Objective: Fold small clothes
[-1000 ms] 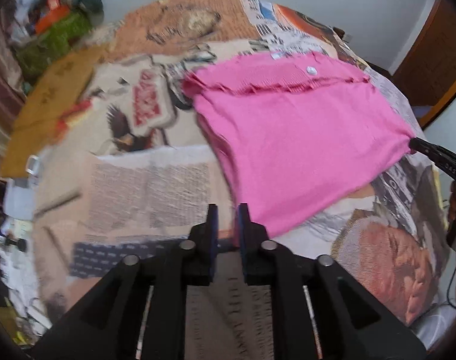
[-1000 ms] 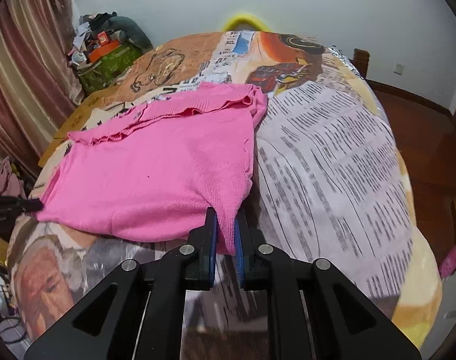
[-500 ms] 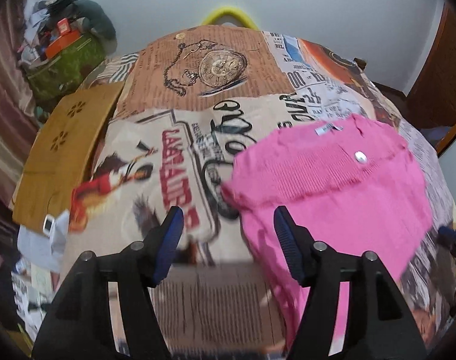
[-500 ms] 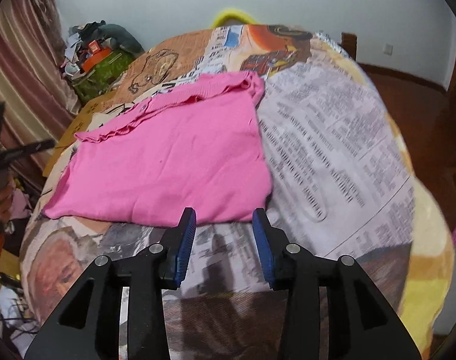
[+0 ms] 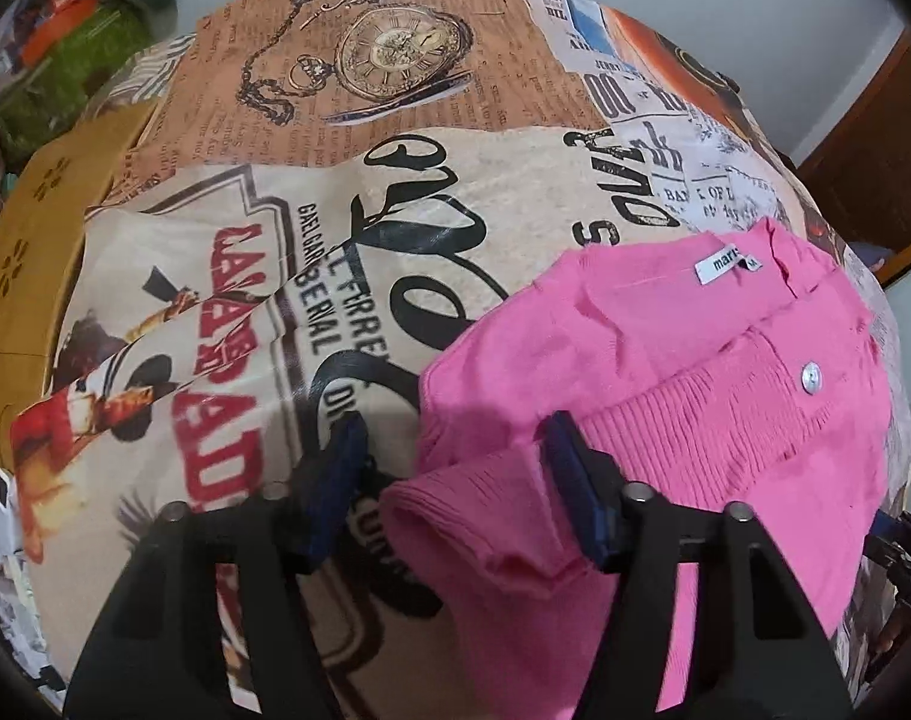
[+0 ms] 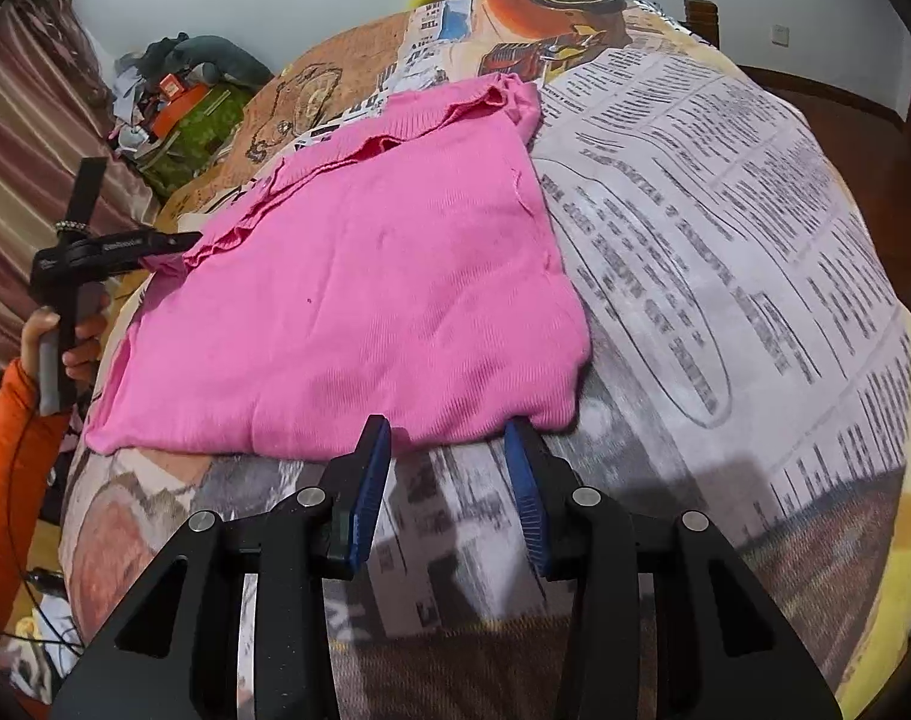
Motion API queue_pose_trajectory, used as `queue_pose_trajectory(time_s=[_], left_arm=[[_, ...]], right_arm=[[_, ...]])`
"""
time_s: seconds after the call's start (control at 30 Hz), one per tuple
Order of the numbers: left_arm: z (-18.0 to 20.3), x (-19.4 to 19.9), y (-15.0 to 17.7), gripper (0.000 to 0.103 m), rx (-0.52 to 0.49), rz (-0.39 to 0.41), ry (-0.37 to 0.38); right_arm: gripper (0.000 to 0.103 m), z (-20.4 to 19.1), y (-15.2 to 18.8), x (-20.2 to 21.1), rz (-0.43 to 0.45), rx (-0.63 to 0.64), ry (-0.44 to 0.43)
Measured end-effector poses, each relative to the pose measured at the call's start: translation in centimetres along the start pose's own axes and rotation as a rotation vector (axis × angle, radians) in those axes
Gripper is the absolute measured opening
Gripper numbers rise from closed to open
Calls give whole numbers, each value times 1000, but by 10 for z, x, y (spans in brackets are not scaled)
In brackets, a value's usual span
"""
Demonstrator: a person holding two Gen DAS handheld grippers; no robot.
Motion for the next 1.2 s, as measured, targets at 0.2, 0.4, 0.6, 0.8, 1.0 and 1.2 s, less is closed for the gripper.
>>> queue_pose_trajectory(time_s=[0.2, 0.4, 0.6, 0.8, 1.0, 1.2], left_arm=[[-6, 1, 2, 13, 46, -1, 6], [-22, 18, 28, 12, 88, 16, -24], [-36, 43, 85, 11, 111, -14, -34], [-29, 65, 145, 11, 108, -67, -14], [-1, 92, 180, 11, 86, -97, 65], [44, 106, 194, 11, 27, -79, 99]], right_arm=[[33, -1, -7, -5, 25, 7, 10], [8, -4, -13, -7, 21, 49, 24], [7, -13, -42, -10, 37, 158, 75], [10, -19, -67, -3, 82, 143, 105], [36, -33, -49, 20, 99, 165, 61], [48, -44, -20, 34, 72, 193, 30]])
Point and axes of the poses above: each gripper's, at about its wrist camera, not at the fingertips, and x roughly against the way its jaws point, z to its right, y to its underside, the point moved 2 cm from there along -x, roughly the way its jaws point, and after that the axes turned 2 degrees about x, right-handed, at the moved point
